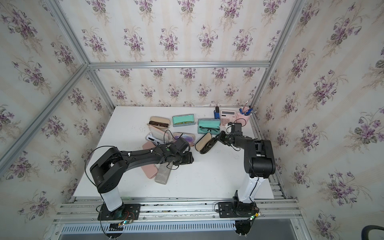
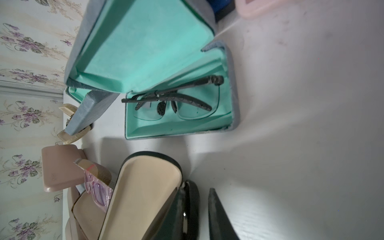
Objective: Close the glasses case
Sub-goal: Adjust the glasses case at the center of the board.
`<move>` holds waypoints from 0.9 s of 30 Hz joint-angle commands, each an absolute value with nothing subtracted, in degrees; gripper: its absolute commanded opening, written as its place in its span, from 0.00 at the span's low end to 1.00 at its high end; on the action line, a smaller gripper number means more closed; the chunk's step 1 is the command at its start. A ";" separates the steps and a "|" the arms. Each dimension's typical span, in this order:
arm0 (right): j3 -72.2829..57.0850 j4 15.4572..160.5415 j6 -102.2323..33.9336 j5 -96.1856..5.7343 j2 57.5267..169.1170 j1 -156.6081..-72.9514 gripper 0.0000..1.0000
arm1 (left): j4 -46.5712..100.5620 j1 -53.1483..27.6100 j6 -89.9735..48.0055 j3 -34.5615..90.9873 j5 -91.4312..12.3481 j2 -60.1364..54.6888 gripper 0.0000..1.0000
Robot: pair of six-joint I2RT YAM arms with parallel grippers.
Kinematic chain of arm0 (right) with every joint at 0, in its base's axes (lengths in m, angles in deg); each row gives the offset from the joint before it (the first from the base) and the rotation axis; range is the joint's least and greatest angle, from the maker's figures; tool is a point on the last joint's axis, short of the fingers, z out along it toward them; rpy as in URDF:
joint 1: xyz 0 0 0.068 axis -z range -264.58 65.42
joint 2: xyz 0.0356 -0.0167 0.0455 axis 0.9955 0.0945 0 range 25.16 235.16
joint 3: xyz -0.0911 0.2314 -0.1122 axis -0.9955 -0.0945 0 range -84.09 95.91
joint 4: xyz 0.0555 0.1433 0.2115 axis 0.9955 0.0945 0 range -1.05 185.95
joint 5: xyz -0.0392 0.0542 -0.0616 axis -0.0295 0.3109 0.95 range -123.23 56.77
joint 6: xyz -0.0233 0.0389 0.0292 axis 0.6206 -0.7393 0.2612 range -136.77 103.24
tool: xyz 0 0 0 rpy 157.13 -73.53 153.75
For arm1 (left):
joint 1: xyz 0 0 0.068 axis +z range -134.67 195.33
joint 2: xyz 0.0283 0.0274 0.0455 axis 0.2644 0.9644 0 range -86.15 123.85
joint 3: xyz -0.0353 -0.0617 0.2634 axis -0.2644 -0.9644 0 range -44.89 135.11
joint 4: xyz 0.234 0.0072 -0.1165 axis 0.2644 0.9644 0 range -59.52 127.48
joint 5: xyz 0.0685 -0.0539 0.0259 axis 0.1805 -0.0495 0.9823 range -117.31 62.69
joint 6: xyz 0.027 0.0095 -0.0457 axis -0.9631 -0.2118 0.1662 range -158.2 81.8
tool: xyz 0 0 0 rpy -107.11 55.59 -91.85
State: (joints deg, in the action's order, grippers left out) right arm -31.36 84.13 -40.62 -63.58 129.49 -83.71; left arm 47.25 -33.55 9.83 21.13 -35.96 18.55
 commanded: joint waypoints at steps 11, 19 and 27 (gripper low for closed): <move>-40.43 79.81 -41.33 -64.20 123.64 -88.50 0.21 | 51.22 -31.79 7.85 23.02 -30.44 19.66 0.69; -47.15 79.22 -43.08 -61.36 118.85 -92.36 0.21 | 51.22 -30.85 7.41 21.19 -29.43 18.64 0.69; -54.10 77.44 -46.00 -59.03 113.69 -97.58 0.20 | 51.39 -30.55 6.64 20.65 -28.72 17.90 0.69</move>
State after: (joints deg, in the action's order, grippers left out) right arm -52.89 78.03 -44.51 -60.86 115.00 -96.24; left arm 51.21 -30.65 7.68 20.76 -29.71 18.20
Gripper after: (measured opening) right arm 0.205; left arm 0.687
